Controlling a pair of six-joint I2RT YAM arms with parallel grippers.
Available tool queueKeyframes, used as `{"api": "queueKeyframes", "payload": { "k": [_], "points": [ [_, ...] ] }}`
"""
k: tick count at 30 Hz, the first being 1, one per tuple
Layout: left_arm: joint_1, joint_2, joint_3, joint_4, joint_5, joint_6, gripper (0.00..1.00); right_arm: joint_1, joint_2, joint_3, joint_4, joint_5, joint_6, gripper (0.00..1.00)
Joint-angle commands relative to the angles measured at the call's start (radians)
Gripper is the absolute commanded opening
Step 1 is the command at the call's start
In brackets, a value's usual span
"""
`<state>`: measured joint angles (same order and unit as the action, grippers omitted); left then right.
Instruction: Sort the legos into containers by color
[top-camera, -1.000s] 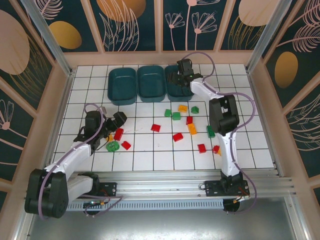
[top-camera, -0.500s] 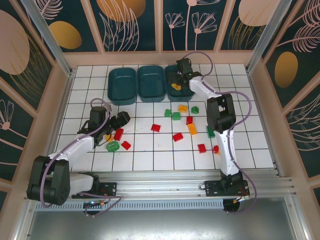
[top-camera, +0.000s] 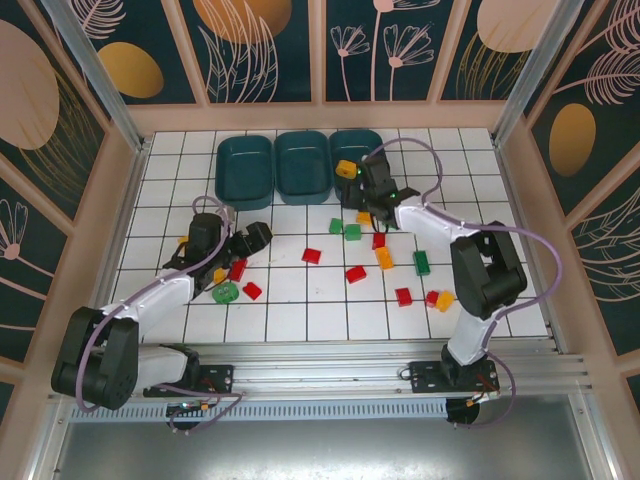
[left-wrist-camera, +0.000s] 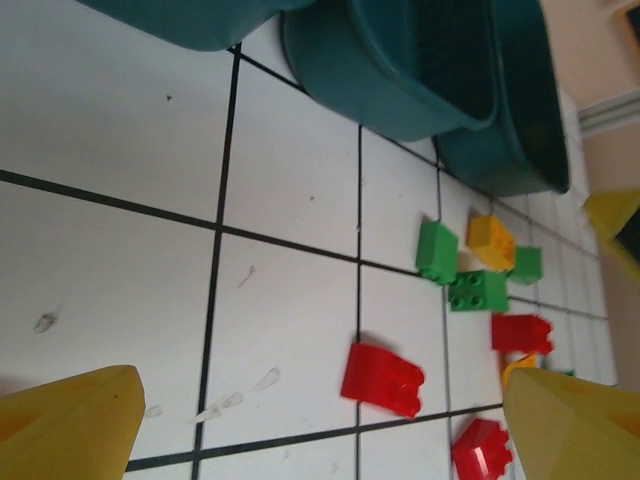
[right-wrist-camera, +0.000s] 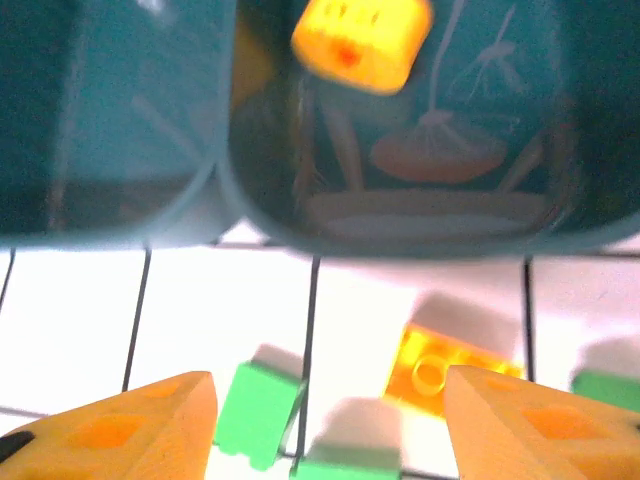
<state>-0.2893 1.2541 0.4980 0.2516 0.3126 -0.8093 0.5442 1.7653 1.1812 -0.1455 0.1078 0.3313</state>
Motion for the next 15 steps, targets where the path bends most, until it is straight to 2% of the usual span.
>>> {"api": "queueKeyframes", "payload": {
  "k": [1, 5, 10, 15],
  "points": [
    [-0.017, 0.017, -0.036, 0.178, 0.042, -0.093, 0.93, 0.035, -0.005, -0.060, 0.016, 0.020, 0.023, 0.65],
    [-0.027, 0.056, 0.006, 0.176, 0.062, -0.085, 0.92, 0.045, 0.029, -0.071, 0.002, 0.055, 0.014, 0.66],
    [-0.029, 0.038, 0.009, 0.142, 0.042, -0.071, 0.92, 0.043, 0.083, -0.060, 0.011, 0.034, -0.006, 0.66],
    [-0.030, 0.013, 0.009, 0.091, 0.016, -0.053, 0.93, 0.045, 0.139, -0.036, 0.008, 0.013, -0.012, 0.57]
  ]
}}
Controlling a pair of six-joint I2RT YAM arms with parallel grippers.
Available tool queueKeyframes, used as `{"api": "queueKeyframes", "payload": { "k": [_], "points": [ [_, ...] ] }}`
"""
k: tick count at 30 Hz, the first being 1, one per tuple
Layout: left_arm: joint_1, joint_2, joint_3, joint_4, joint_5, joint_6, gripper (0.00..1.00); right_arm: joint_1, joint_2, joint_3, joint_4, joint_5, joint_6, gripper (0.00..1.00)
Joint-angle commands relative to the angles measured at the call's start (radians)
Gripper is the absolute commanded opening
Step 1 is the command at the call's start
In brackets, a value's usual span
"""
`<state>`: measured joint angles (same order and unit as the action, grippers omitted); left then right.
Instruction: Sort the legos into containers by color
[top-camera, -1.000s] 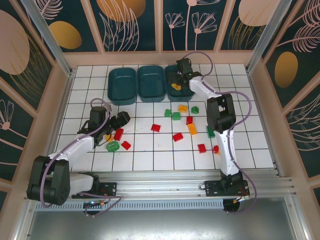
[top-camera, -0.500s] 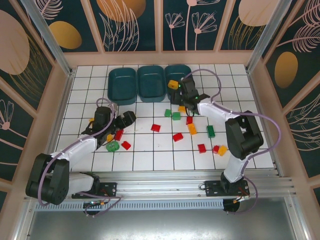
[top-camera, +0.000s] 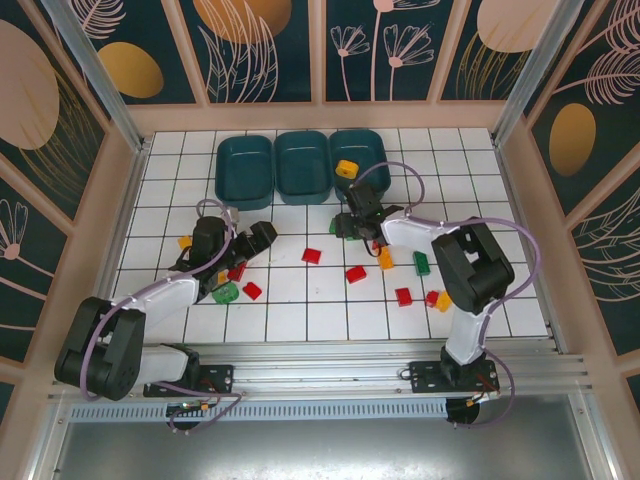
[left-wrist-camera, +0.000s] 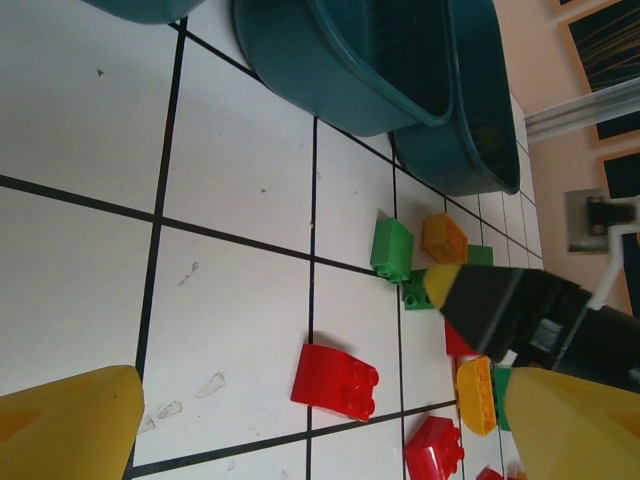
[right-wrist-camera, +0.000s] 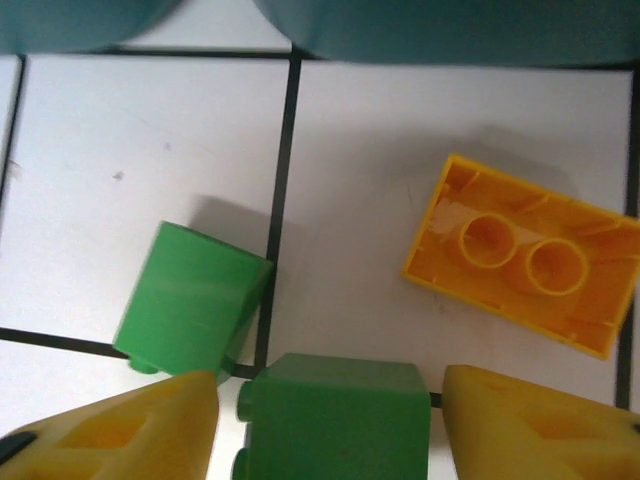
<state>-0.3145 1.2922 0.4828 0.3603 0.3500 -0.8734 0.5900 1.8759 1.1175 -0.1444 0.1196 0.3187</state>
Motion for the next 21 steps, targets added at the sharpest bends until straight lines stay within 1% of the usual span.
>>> {"api": "queueKeyframes", "payload": {
  "k": [1, 7, 9, 12, 14, 16, 18, 20, 21],
  "points": [
    [-0.005, -0.027, 0.026, -0.025, -0.026, 0.012, 0.93, -0.001, 0.032, 0.025, 0.009, 0.009, 0.003, 0.55],
    [-0.005, -0.020, 0.041, -0.037, -0.041, 0.017, 0.94, -0.002, -0.022, -0.012, 0.054, 0.042, -0.006, 0.35],
    [-0.005, -0.013, 0.062, -0.058, -0.055, 0.025, 0.94, 0.001, -0.049, -0.017, 0.059, 0.042, -0.008, 0.29],
    [-0.004, -0.026, 0.094, -0.108, -0.112, 0.046, 0.94, 0.010, -0.117, -0.020, 0.063, 0.040, -0.004, 0.28],
    [-0.004, -0.043, 0.123, -0.170, -0.187, 0.076, 0.94, 0.030, -0.151, 0.003, 0.060, 0.041, -0.006, 0.27],
    [-0.004, -0.051, 0.158, -0.257, -0.272, 0.112, 0.95, 0.053, -0.149, 0.052, 0.068, 0.026, -0.013, 0.27],
    [-0.005, -0.034, 0.193, -0.351, -0.359, 0.148, 0.95, 0.065, -0.088, 0.127, 0.086, 0.012, -0.022, 0.27],
    [-0.004, 0.006, 0.207, -0.400, -0.424, 0.173, 0.93, 0.065, -0.008, 0.233, 0.092, -0.005, -0.032, 0.27],
    [-0.003, 0.036, 0.211, -0.415, -0.445, 0.184, 0.91, 0.067, 0.037, 0.278, 0.102, -0.014, -0.040, 0.27]
  ]
}}
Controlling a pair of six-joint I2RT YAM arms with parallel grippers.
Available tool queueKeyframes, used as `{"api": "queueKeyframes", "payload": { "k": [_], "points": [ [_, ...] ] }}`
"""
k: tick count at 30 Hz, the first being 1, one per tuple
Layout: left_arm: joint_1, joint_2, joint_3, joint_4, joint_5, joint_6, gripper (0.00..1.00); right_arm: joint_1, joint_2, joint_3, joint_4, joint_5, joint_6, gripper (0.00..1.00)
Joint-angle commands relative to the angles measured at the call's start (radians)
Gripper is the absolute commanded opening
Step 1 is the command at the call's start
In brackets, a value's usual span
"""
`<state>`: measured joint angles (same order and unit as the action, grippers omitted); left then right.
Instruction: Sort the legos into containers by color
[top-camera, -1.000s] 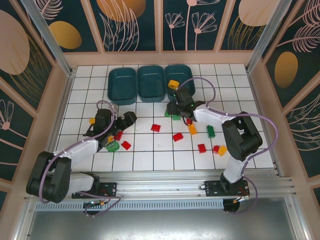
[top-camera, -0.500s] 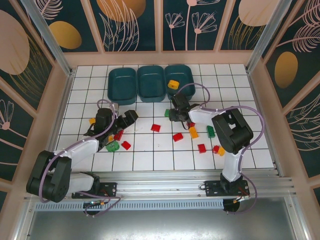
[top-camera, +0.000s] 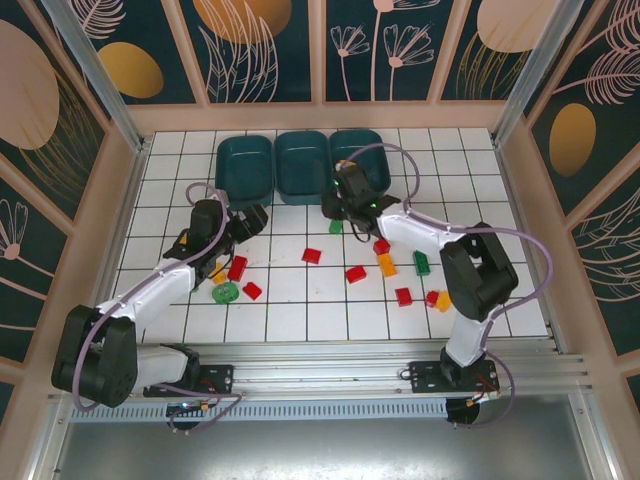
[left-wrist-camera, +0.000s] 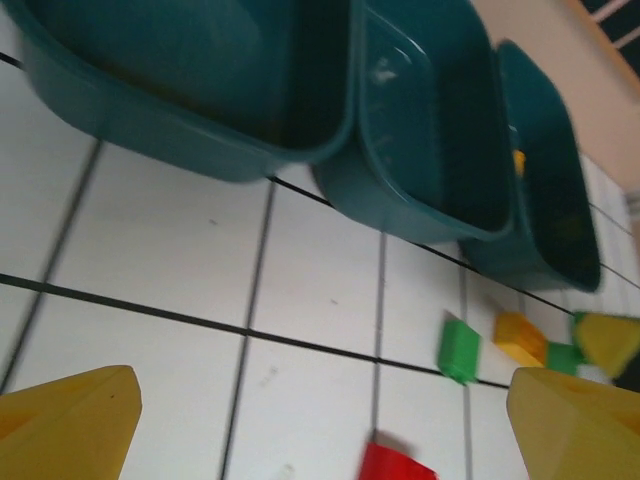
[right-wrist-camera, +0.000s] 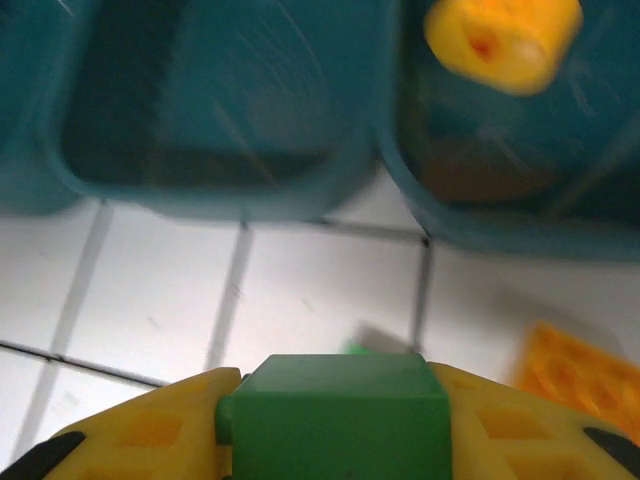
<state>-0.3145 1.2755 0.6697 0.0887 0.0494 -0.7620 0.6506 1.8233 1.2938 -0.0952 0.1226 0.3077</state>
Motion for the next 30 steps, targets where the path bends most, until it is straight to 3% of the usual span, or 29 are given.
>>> {"api": "queueKeyframes", "payload": {
  "k": [1, 5, 13, 16, 18, 22, 27, 30],
  "points": [
    [-0.005, 0.080, 0.029, -0.160, -0.150, 0.079, 0.88, 0.005, 0.132, 0.154, 0.055, -0.023, -0.031, 0.27],
    [-0.006, 0.134, 0.007, -0.171, -0.101, 0.113, 0.78, 0.001, 0.346, 0.450, -0.026, -0.022, -0.048, 0.28],
    [-0.029, 0.086, 0.009, -0.287, -0.163, 0.192, 0.76, -0.042, 0.630, 0.838, -0.159, -0.042, -0.067, 0.30],
    [-0.054, 0.110, 0.036, -0.318, -0.187, 0.201, 0.76, -0.049, 0.697, 0.952, -0.204, -0.061, -0.079, 0.37],
    [-0.070, 0.139, 0.043, -0.332, -0.214, 0.206, 0.76, -0.049, 0.726, 1.013, -0.235, -0.056, -0.089, 0.47],
    [-0.086, 0.184, 0.055, -0.335, -0.235, 0.207, 0.75, -0.049, 0.731, 1.058, -0.259, -0.059, -0.106, 0.59],
    [-0.088, 0.167, 0.073, -0.352, -0.276, 0.201, 0.72, -0.042, 0.664, 1.011, -0.261, -0.011, -0.127, 0.62],
    [-0.088, 0.144, 0.073, -0.353, -0.277, 0.203, 0.71, -0.036, 0.565, 0.864, -0.202, -0.002, -0.124, 0.62]
  ]
}}
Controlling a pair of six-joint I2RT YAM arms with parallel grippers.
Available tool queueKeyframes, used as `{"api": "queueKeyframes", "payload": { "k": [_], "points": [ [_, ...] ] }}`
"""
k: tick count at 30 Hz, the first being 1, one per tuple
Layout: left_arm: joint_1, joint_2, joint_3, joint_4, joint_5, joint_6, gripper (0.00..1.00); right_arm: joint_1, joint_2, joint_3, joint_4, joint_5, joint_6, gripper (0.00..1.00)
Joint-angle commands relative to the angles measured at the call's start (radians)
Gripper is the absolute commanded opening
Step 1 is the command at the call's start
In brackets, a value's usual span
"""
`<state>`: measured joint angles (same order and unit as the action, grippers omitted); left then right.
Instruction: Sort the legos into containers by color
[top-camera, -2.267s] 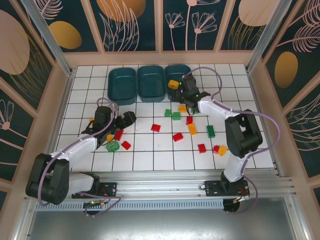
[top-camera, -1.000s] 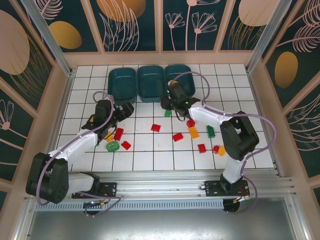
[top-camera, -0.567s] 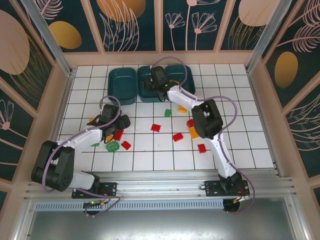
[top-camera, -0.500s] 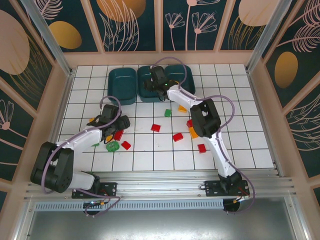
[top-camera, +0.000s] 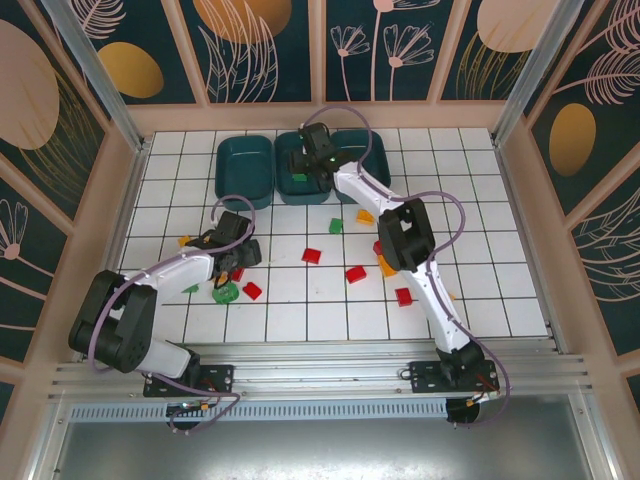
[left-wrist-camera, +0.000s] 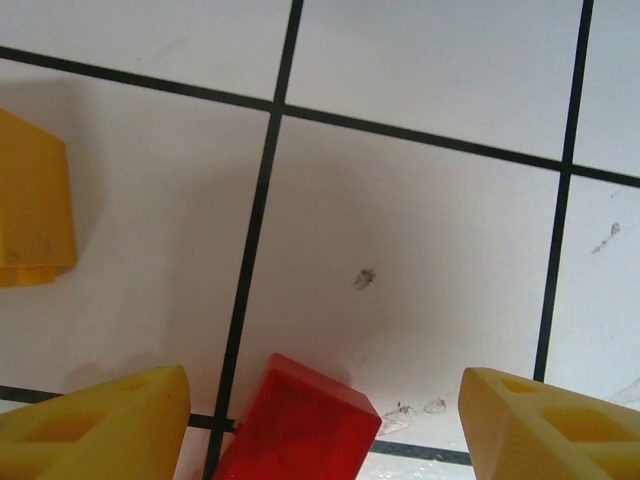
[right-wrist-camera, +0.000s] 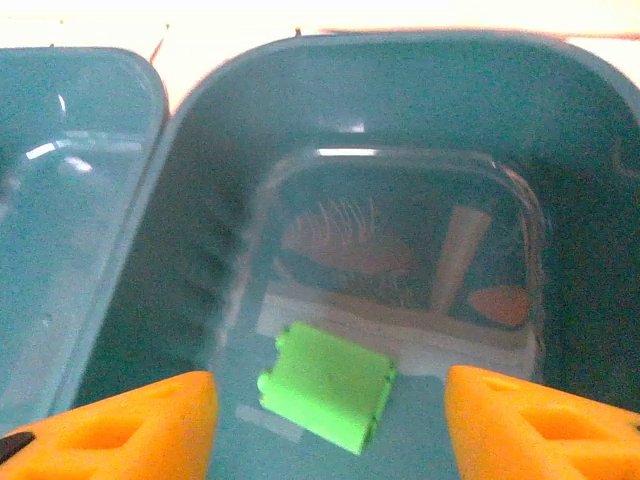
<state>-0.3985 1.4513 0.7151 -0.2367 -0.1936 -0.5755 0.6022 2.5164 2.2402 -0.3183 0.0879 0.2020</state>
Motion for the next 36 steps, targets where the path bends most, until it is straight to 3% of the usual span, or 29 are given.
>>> {"api": "queueKeyframes", "payload": {
  "k": [1, 8, 17, 29, 36],
  "points": [
    [-0.004, -0.030, 0.026, -0.030, -0.031, 0.020, 0.71, 0.016, -0.174, -0.157, 0.059, 0.029, -0.013, 0.63],
    [-0.030, 0.026, 0.022, -0.030, -0.012, 0.035, 0.65, 0.018, -0.445, -0.581, 0.268, 0.000, 0.044, 0.64],
    [-0.069, 0.072, 0.024, -0.050, -0.099, 0.033, 0.57, 0.019, -0.588, -0.760, 0.326, -0.011, 0.064, 0.64],
    [-0.076, 0.127, 0.038, 0.012, -0.072, 0.037, 0.25, 0.011, -0.682, -0.886, 0.332, 0.003, 0.065, 0.62],
    [-0.075, 0.127, 0.180, -0.002, -0.058, 0.060, 0.07, -0.036, -0.760, -1.008, 0.338, 0.018, 0.079, 0.61]
  ]
}}
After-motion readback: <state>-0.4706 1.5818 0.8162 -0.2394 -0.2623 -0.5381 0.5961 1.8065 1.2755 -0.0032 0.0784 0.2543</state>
